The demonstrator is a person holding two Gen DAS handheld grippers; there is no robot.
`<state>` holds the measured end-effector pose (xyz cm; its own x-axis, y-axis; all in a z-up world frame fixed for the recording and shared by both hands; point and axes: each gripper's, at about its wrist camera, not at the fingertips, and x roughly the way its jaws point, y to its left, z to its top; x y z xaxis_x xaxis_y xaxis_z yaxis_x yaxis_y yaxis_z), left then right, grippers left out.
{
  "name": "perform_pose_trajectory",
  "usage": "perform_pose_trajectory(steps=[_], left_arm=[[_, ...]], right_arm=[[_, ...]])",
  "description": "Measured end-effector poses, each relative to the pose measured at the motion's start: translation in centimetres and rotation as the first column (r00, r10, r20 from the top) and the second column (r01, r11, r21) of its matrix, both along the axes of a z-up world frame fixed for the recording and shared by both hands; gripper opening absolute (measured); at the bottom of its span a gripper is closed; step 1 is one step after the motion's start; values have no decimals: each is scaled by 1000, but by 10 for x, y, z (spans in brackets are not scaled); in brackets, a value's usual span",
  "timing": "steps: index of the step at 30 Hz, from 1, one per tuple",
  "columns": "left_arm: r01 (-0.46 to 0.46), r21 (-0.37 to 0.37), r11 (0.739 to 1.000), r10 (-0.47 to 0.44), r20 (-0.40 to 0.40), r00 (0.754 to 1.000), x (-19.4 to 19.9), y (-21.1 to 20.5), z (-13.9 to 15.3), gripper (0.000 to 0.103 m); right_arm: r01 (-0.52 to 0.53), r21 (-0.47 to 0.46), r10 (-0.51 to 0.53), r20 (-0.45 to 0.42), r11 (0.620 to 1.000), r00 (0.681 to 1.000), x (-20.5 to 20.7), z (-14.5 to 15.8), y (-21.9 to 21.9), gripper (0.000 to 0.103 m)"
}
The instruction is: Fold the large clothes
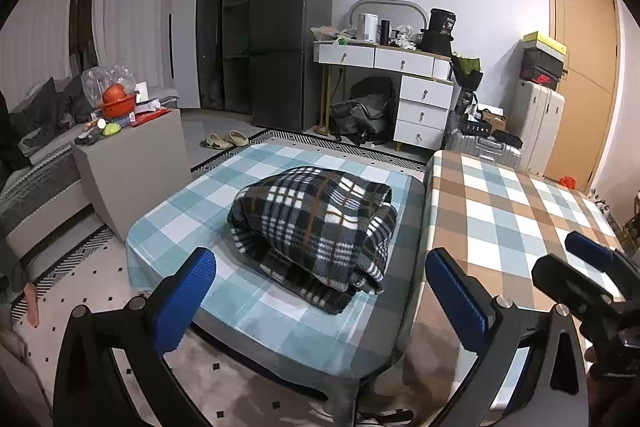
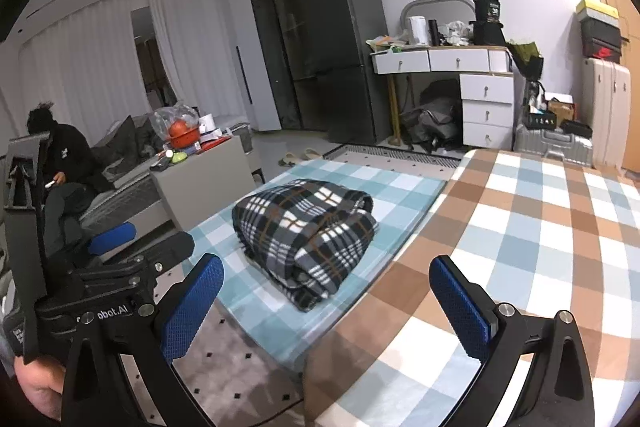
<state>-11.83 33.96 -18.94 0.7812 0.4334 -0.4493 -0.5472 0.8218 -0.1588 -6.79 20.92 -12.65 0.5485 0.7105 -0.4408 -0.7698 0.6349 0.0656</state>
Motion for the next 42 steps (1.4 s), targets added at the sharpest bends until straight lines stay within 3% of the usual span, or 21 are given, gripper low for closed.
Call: perform_pose_trajectory(steps=[42], left_arm=[[21, 48, 999, -21, -2, 1000, -8, -13, 8, 102]], right_arm=[[-27, 69, 26, 5, 997, 1000, -21, 8, -11, 103]])
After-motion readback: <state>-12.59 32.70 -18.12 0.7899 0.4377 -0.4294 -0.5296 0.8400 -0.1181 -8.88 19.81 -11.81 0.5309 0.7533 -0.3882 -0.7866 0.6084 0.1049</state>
